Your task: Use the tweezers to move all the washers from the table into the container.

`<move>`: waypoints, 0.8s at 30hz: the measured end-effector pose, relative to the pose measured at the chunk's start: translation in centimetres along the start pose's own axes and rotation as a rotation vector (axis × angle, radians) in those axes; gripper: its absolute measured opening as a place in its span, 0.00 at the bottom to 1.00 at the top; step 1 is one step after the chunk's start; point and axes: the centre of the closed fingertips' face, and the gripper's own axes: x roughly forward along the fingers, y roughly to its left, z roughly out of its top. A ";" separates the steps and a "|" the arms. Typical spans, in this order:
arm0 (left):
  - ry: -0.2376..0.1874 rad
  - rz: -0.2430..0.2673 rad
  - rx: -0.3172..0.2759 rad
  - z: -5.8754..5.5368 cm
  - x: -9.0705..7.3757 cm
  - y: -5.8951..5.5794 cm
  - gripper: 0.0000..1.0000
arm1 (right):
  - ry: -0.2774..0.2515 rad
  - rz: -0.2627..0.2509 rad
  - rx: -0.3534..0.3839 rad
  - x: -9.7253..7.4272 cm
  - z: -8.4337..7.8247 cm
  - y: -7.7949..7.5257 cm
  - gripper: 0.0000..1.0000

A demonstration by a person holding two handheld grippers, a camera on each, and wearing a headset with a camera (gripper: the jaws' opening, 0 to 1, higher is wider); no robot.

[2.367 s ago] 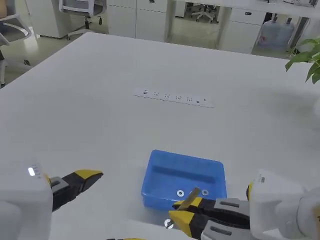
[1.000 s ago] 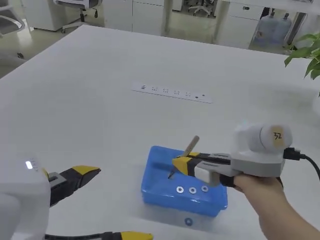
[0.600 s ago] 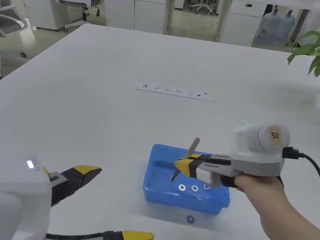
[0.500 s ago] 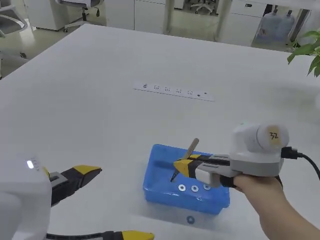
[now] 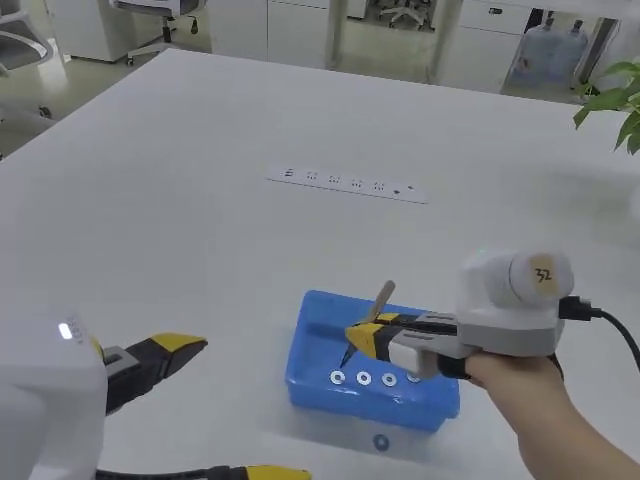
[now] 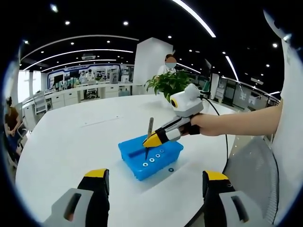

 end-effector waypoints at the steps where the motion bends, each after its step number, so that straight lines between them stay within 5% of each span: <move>1: 0.001 0.000 0.001 0.0 0.0 0.0 0.82 | 0.000 0.000 0.000 0.0 0.0 0.0 0.03; 24: 0.003 -0.001 0.007 0.1 -0.1 -0.1 0.81 | -0.012 0.002 0.004 -0.4 0.1 0.4 0.03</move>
